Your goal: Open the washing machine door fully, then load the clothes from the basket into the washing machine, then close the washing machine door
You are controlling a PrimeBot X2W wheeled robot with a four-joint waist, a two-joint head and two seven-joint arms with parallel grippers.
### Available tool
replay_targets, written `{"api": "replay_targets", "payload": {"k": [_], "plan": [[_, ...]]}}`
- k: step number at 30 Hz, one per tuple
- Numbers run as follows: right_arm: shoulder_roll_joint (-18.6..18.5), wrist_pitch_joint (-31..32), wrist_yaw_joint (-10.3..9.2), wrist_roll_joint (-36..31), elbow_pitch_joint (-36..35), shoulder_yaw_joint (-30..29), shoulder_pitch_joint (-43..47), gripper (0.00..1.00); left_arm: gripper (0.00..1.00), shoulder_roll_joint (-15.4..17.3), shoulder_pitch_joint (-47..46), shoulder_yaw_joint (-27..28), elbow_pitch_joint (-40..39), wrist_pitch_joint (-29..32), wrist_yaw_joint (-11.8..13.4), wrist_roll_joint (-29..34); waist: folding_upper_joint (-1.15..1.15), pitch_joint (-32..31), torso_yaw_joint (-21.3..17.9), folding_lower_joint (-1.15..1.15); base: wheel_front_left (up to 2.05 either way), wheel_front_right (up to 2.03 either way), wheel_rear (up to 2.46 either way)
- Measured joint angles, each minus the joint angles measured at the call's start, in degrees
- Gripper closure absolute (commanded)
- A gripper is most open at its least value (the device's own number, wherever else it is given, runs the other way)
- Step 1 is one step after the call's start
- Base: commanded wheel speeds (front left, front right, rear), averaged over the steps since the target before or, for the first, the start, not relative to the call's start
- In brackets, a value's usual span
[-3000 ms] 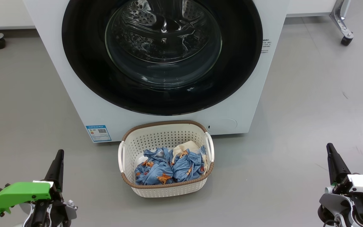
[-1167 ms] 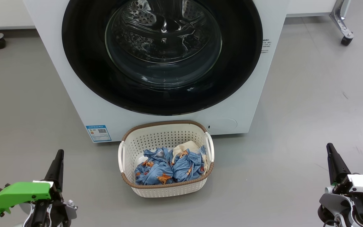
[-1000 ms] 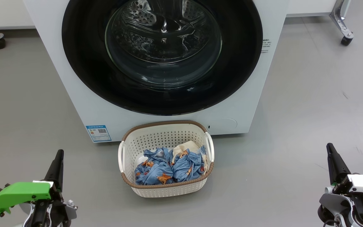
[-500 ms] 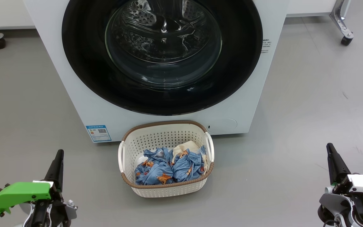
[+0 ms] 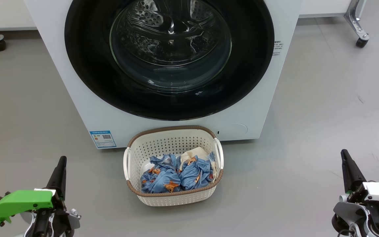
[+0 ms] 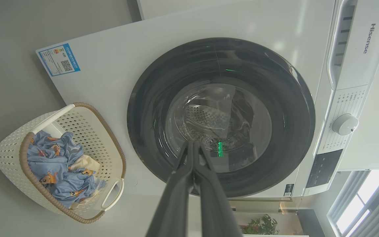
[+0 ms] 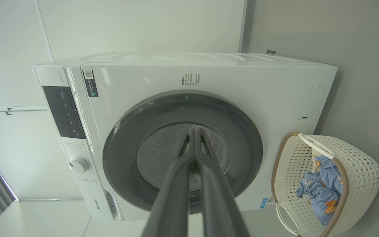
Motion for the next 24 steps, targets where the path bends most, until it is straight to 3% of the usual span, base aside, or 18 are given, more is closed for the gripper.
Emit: {"api": "replay_targets", "payload": {"k": [24], "plan": [[0.0, 0.0, 0.0, 0.0, 0.0, 0.0, 0.0, 1.0, 1.0, 0.0, 0.0, 0.0, 0.0, 0.0, 0.0, 0.0, 0.0, 0.0, 0.0, 0.0, 0.0, 0.0, 0.0]]}}
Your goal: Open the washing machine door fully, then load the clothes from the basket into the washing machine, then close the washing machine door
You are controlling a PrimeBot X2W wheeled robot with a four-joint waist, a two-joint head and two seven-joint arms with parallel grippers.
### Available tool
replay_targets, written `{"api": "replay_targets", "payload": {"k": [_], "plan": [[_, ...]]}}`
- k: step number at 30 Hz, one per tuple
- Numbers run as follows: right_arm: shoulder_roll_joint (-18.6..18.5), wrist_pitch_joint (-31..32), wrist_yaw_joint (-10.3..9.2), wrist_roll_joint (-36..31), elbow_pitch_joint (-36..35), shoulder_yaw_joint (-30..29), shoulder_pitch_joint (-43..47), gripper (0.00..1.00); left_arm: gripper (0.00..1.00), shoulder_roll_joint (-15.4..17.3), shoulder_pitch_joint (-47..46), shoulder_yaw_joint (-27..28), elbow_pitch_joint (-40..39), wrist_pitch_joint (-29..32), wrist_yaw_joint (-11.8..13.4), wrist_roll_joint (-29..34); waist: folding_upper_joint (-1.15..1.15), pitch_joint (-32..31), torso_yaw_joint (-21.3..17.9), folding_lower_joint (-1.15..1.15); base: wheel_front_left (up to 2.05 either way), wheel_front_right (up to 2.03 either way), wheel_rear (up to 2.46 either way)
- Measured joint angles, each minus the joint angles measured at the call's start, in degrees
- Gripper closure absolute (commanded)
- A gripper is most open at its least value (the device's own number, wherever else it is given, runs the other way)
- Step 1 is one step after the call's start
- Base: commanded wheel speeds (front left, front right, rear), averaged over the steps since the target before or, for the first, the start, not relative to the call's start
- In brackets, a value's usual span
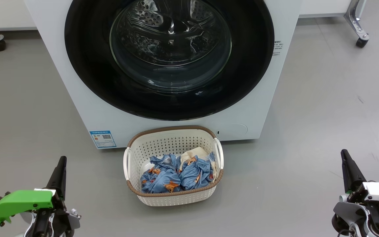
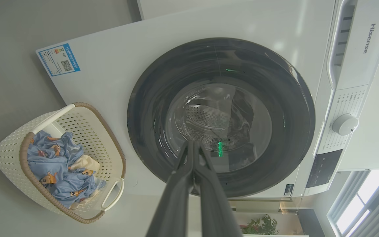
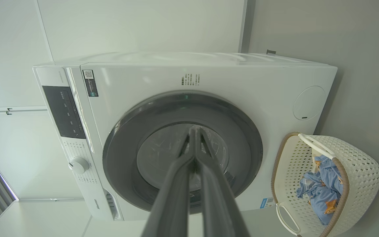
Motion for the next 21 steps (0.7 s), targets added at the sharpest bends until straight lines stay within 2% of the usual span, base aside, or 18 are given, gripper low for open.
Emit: {"api": "replay_targets", "payload": {"k": [21], "plan": [[0.0, 0.0, 0.0, 0.0, 0.0, 0.0, 0.0, 1.0, 1.0, 0.0, 0.0, -0.01, -0.01, 0.0, 0.0, 0.0, 0.0, 0.0, 0.0, 0.0, 0.0, 0.0, 0.0]]}}
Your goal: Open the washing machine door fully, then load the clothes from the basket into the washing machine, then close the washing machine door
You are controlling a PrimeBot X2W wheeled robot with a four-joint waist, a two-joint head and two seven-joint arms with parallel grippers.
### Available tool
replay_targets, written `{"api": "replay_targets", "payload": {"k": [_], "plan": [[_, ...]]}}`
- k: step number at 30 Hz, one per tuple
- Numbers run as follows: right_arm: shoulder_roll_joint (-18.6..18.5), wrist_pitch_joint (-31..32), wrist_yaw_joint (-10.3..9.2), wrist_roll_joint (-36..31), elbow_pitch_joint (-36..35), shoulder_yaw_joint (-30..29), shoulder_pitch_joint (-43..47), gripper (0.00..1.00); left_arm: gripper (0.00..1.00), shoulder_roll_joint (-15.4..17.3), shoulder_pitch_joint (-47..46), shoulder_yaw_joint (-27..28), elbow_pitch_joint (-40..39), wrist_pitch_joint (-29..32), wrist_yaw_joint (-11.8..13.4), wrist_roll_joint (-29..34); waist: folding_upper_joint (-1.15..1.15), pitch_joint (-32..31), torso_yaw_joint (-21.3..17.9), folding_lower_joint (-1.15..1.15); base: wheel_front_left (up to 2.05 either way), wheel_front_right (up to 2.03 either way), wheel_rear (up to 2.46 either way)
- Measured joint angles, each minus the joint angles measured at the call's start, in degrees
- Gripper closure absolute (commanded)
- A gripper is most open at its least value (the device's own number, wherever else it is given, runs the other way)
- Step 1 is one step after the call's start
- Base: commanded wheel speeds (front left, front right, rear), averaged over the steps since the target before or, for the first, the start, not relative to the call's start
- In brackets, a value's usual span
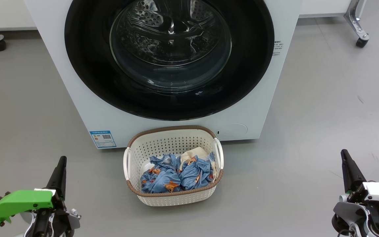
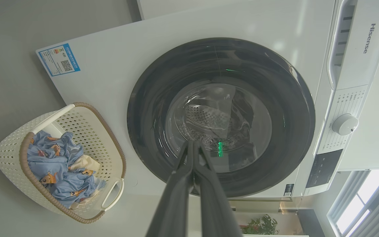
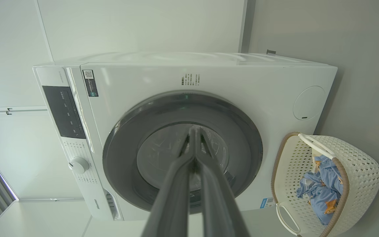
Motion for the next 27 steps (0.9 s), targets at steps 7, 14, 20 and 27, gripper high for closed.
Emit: {"api": "replay_targets", "payload": {"k": [7, 14, 20, 27], "plan": [[0.29, 0.01, -0.05, -0.01, 0.71, -0.01, 0.46, 0.0, 0.0, -0.27, 0.1, 0.03, 0.87, 0.01, 0.07, 0.01, 0.0, 0.0, 0.0, 0.0, 0.0, 0.0, 0.0], [1.99, 0.0, -0.07, -0.04, 3.8, 0.26, 3.87, 0.0, 0.0, -1.63, 2.89, -0.02, 3.99, 0.01, 0.08, 0.01, 0.0, 0.03, 0.0, 0.0, 0.0, 0.0, 0.0], [1.85, -0.57, -0.07, -1.15, 3.34, 0.92, 3.61, 0.0, 0.0, -1.57, 2.83, -0.1, 3.35, 0.0, 0.08, 0.31, 0.0, 0.08, 0.03, 0.0, 0.0, 0.0, 0.0], [0.71, -2.01, -0.05, -4.72, 2.65, 2.43, 2.34, 0.0, 0.0, -0.68, 2.63, -1.2, 1.89, -0.85, 0.08, 2.1, 0.0, 0.17, 0.06, 0.0, 0.0, 0.0, 0.0]]}}
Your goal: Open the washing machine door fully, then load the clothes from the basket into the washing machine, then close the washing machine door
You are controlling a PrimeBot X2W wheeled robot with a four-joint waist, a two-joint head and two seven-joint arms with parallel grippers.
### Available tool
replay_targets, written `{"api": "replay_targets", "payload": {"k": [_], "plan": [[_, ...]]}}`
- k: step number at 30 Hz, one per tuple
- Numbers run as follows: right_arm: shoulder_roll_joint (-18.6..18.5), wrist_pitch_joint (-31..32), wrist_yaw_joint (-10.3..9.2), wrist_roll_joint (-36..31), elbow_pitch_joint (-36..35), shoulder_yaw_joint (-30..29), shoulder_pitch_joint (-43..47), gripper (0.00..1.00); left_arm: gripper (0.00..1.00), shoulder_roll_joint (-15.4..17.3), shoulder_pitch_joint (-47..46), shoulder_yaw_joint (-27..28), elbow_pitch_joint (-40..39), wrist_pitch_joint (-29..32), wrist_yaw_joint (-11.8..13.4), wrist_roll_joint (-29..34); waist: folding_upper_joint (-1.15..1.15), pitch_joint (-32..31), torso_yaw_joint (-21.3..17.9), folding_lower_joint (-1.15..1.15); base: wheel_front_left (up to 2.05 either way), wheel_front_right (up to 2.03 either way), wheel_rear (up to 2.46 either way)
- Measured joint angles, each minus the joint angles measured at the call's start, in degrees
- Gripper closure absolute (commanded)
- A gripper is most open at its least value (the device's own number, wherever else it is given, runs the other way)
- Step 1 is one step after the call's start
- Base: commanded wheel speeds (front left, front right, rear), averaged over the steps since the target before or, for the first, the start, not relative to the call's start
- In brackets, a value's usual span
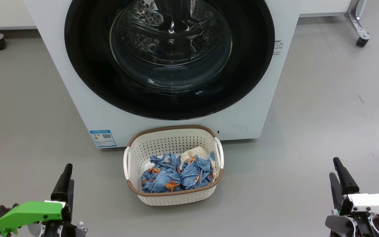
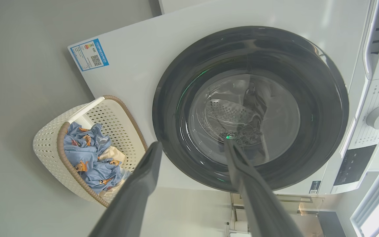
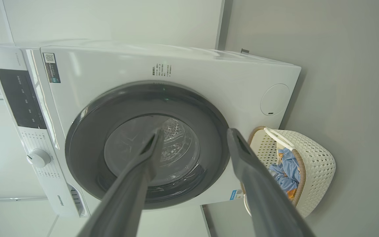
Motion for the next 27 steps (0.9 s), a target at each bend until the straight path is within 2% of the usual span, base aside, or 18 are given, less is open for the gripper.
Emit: {"api": "replay_targets", "payload": {"k": [17, 23, 27], "plan": [[-2.88, -4.05, -0.05, -12.66, -0.15, 5.25, -2.52, 0.0, 0.0, 4.23, -0.59, -4.58, -1.52, -5.09, 0.0, 10.21, 0.0, 0.17, 0.15, 0.0, 0.0, 0.0, 0.0], [-4.49, -5.33, -0.6, -18.35, -0.02, 7.38, -3.87, 0.0, 0.0, 6.38, -0.69, -6.37, -1.36, -6.62, 0.0, 15.72, 0.0, 0.2, 0.18, 0.0, 0.0, 0.0, 0.0], [-5.11, -6.55, -1.78, -23.16, 0.2, 9.26, -4.89, 0.0, 0.0, 7.64, -1.26, -7.78, -0.89, -7.66, 0.0, 20.39, 0.0, 0.21, 0.16, 0.0, 0.0, 0.0, 0.0]]}}
